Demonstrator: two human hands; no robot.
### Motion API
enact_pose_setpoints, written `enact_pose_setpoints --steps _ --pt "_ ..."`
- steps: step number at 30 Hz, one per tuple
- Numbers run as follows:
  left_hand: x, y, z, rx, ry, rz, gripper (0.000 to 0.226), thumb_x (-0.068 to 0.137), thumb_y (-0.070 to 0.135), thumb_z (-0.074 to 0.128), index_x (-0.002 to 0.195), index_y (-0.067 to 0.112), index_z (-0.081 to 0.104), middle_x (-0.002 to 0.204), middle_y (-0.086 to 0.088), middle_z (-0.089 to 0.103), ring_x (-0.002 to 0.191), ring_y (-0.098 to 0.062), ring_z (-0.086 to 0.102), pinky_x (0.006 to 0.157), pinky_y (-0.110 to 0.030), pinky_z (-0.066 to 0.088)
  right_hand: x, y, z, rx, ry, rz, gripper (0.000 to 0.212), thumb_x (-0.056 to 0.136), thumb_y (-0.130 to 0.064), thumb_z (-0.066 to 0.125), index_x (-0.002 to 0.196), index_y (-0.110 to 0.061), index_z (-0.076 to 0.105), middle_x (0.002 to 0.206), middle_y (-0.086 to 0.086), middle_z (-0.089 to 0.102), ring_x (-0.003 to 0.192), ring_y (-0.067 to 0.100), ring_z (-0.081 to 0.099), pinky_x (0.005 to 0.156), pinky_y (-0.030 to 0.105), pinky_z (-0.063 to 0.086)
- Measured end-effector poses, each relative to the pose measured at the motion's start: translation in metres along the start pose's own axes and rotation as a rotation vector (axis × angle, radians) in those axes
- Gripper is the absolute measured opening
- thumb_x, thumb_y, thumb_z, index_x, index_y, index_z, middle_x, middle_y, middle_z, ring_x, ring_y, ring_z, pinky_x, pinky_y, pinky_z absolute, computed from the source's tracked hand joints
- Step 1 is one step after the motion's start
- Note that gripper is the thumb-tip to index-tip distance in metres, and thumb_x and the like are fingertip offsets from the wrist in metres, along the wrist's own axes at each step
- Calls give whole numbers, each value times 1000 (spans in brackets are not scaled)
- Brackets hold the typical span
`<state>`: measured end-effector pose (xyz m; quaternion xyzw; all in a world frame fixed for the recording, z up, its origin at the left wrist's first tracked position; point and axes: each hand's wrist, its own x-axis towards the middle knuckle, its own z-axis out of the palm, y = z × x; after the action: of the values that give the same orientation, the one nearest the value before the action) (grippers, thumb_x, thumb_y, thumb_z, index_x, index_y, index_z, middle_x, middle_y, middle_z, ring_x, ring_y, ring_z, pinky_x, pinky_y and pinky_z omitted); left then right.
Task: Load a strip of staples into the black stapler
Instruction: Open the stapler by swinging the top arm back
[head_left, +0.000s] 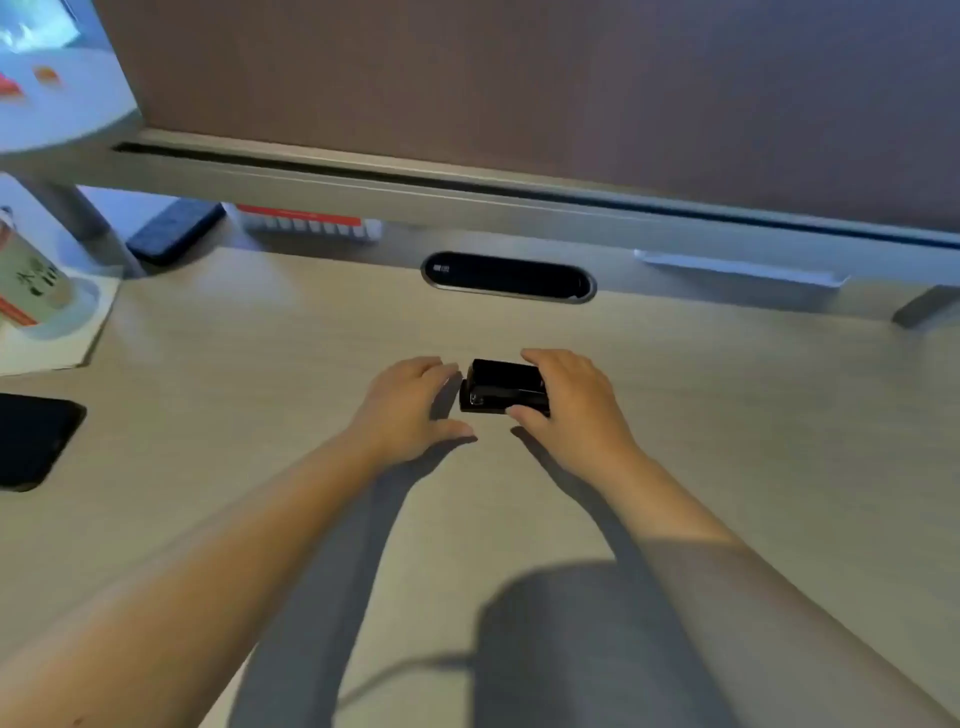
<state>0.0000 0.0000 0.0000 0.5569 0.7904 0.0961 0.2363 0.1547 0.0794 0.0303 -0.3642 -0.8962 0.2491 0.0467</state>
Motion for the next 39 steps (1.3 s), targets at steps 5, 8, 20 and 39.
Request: enact_pose_setpoints --steps 5,8,20,39 --pt "12 -5 13 -182 169 -9 58 69 38 69 122 22 53 137 -10 47 132 -26 33 107 -37 25 17 -2 17 109 63 80 54 79 -26 63 127 -19 38 130 7 51 122 27 40 103 39 27" --pt "18 -8 20 -229 281 -9 46 66 36 72 109 20 64 130 -10 54 128 -27 39 106 -42 27 22 2 24 109 120 91 45 79 -24 63 120 -22 45 123 6 55 116 26 42 93 33 22" --pt "21 -9 23 -232 290 -32 38 69 37 68 105 24 64 132 -1 51 130 -21 33 106 -39 17 24 1 16 461 199 97 27 71 -5 67 94 -16 57 94 0 54 95 23 51 92 36 41" --pt "19 -4 22 -139 274 -20 41 74 33 65 113 19 60 134 -6 50 130 -26 34 108 -40 21 -20 41 -9 841 626 283 40 91 -5 39 127 -15 25 96 -2 53 85 6 56 79 27 56"
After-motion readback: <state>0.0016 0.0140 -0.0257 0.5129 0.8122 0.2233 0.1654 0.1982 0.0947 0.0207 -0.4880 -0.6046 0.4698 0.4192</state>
